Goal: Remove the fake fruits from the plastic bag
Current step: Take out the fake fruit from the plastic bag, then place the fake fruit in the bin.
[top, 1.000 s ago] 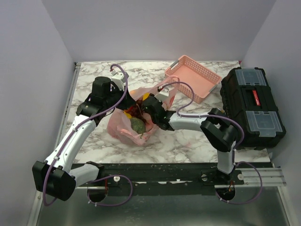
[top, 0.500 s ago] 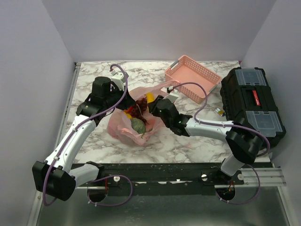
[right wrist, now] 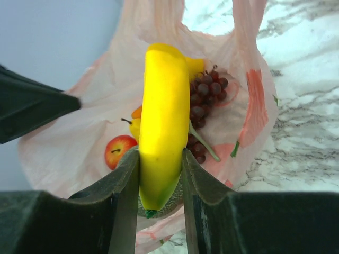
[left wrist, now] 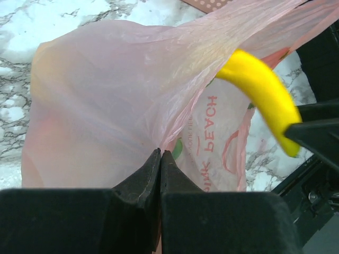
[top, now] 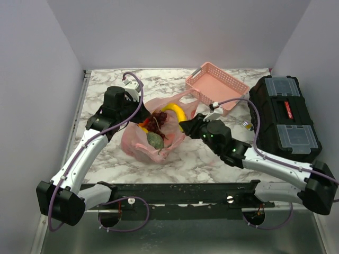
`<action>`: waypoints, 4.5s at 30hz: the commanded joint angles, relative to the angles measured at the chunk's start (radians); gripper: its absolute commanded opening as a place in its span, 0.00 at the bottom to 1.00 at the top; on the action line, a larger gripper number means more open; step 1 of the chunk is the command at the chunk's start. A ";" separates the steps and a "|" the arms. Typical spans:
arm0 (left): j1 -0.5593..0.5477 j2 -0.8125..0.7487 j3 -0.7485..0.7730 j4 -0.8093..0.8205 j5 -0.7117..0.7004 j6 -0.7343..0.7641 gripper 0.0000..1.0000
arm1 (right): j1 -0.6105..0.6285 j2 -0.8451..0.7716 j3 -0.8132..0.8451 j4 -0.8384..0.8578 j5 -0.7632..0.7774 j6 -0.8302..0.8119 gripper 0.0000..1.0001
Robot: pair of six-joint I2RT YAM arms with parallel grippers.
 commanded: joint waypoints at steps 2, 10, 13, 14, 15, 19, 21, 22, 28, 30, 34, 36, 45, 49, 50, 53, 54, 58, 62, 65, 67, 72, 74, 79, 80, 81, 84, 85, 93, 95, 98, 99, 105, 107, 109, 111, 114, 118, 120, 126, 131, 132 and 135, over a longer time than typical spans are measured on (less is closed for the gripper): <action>-0.007 -0.004 0.009 -0.020 -0.112 -0.005 0.00 | 0.004 -0.140 0.004 -0.116 -0.041 -0.112 0.01; -0.007 -0.012 0.013 -0.032 -0.198 -0.018 0.00 | 0.005 -0.329 0.076 -0.187 -0.032 -0.241 0.01; -0.007 0.001 0.020 -0.039 -0.196 -0.019 0.00 | 0.004 -0.361 0.117 -0.185 -0.006 -0.277 0.01; -0.007 0.003 0.021 -0.038 -0.191 -0.019 0.00 | 0.005 -0.365 0.131 -0.185 0.005 -0.291 0.01; -0.006 0.004 0.022 -0.039 -0.186 -0.019 0.00 | 0.005 -0.366 0.145 -0.185 0.018 -0.304 0.01; -0.007 0.002 0.021 -0.037 -0.180 -0.016 0.00 | 0.004 -0.359 0.175 -0.140 0.100 -0.364 0.01; -0.007 -0.001 0.019 -0.037 -0.179 -0.014 0.00 | 0.004 -0.339 0.196 -0.123 0.200 -0.362 0.01; -0.006 -0.003 0.018 -0.037 -0.178 -0.014 0.00 | 0.003 -0.325 0.219 -0.122 0.242 -0.365 0.01; -0.007 -0.004 0.019 -0.035 -0.162 -0.015 0.00 | -0.086 -0.162 0.348 -0.129 0.301 -0.376 0.01; -0.007 -0.007 0.019 -0.033 -0.156 -0.017 0.00 | -0.227 -0.111 0.380 -0.172 0.173 -0.288 0.01; -0.007 -0.014 0.016 -0.029 -0.149 -0.017 0.00 | -0.495 0.016 0.432 -0.219 -0.119 -0.124 0.01; -0.007 -0.014 0.015 -0.029 -0.146 -0.018 0.00 | -0.595 0.104 0.474 -0.272 -0.235 -0.076 0.01; -0.007 -0.008 0.016 -0.027 -0.124 -0.023 0.00 | -0.806 0.439 0.541 -0.279 -0.610 0.019 0.01; -0.007 -0.010 0.016 -0.025 -0.117 -0.025 0.00 | -0.883 0.596 0.559 -0.234 -0.788 0.071 0.01; -0.007 -0.011 0.016 -0.024 -0.116 -0.025 0.00 | -0.891 0.631 0.561 -0.199 -0.814 0.075 0.01; -0.007 -0.013 0.015 -0.021 -0.114 -0.025 0.00 | -0.907 0.712 0.577 -0.162 -0.823 0.086 0.01; -0.007 -0.015 0.015 -0.021 -0.114 -0.025 0.00 | -0.911 0.731 0.583 -0.147 -0.831 0.089 0.01; -0.007 -0.016 0.013 -0.019 -0.116 -0.024 0.00 | -0.921 0.785 0.604 -0.086 -0.856 0.121 0.01; -0.007 -0.014 0.013 -0.019 -0.113 -0.025 0.00 | -0.926 0.800 0.622 -0.028 -0.888 0.168 0.01; -0.007 -0.013 0.015 -0.018 -0.108 -0.025 0.00 | -0.925 0.814 0.659 -0.042 -0.831 0.170 0.01; -0.007 -0.015 0.013 -0.018 -0.105 -0.026 0.00 | -0.925 0.839 0.701 -0.078 -0.793 0.159 0.01; -0.007 -0.018 0.013 -0.018 -0.105 -0.025 0.00 | -0.926 0.925 0.814 -0.146 -0.787 0.131 0.03; -0.007 -0.019 0.013 -0.017 -0.105 -0.026 0.00 | -0.926 0.960 0.853 -0.169 -0.783 0.115 0.05; -0.007 -0.023 0.012 -0.018 -0.105 -0.025 0.00 | -0.926 1.015 0.913 -0.219 -0.734 0.068 0.09; -0.007 -0.023 0.011 -0.018 -0.106 -0.025 0.00 | -0.926 1.022 0.922 -0.253 -0.727 0.058 0.09; -0.007 -0.024 0.011 -0.018 -0.108 -0.025 0.00 | -0.926 1.023 0.922 -0.263 -0.721 0.050 0.09; -0.007 -0.024 0.011 -0.018 -0.105 -0.026 0.00 | -0.926 1.024 0.913 -0.262 -0.697 0.025 0.13; -0.007 -0.023 0.010 -0.017 -0.103 -0.026 0.00 | -0.926 1.027 0.916 -0.265 -0.692 0.016 0.15; -0.007 -0.022 0.010 -0.017 -0.105 -0.026 0.00 | -0.925 0.946 0.841 -0.253 -0.690 -0.022 0.14; -0.007 -0.021 0.009 -0.017 -0.103 -0.026 0.00 | -0.927 0.904 0.794 -0.207 -0.712 -0.014 0.14; -0.007 -0.018 0.010 -0.017 -0.098 -0.028 0.00 | -0.927 0.851 0.735 -0.144 -0.751 0.012 0.14; -0.007 -0.018 0.012 -0.017 -0.096 -0.028 0.00 | -0.927 0.838 0.721 -0.119 -0.765 0.023 0.14; -0.007 -0.021 0.010 -0.018 -0.098 -0.029 0.00 | -0.928 0.812 0.718 -0.137 -0.679 0.021 0.14; -0.007 -0.025 0.009 -0.017 -0.097 -0.028 0.00 | -0.928 0.836 0.747 -0.178 -0.641 0.001 0.14; -0.007 -0.027 0.009 -0.017 -0.098 -0.028 0.00 | -0.928 0.867 0.778 -0.207 -0.640 -0.015 0.14; -0.007 -0.026 0.010 -0.016 -0.094 -0.029 0.00 | -0.928 0.895 0.796 -0.210 -0.651 -0.017 0.15; -0.007 -0.025 0.009 -0.016 -0.094 -0.028 0.00 | -0.929 0.929 0.815 -0.209 -0.646 -0.016 0.17; -0.007 -0.026 0.009 -0.018 -0.099 -0.026 0.00 | -0.928 0.966 0.844 -0.207 -0.638 -0.019 0.22; -0.007 -0.026 0.009 -0.017 -0.099 -0.026 0.00 | -0.928 0.980 0.858 -0.215 -0.637 -0.026 0.24; -0.007 -0.021 0.010 -0.017 -0.094 -0.028 0.00 | -0.928 0.994 0.892 -0.290 -0.570 -0.073 0.40; -0.007 -0.015 0.010 -0.015 -0.086 -0.031 0.00 | -0.928 0.980 0.910 -0.347 -0.523 -0.111 0.55; -0.007 -0.013 0.009 -0.015 -0.084 -0.032 0.00 | -0.928 0.976 0.910 -0.356 -0.515 -0.117 0.57; -0.007 -0.004 0.012 -0.019 -0.080 -0.032 0.00 | -0.929 0.946 0.900 -0.377 -0.501 -0.131 0.62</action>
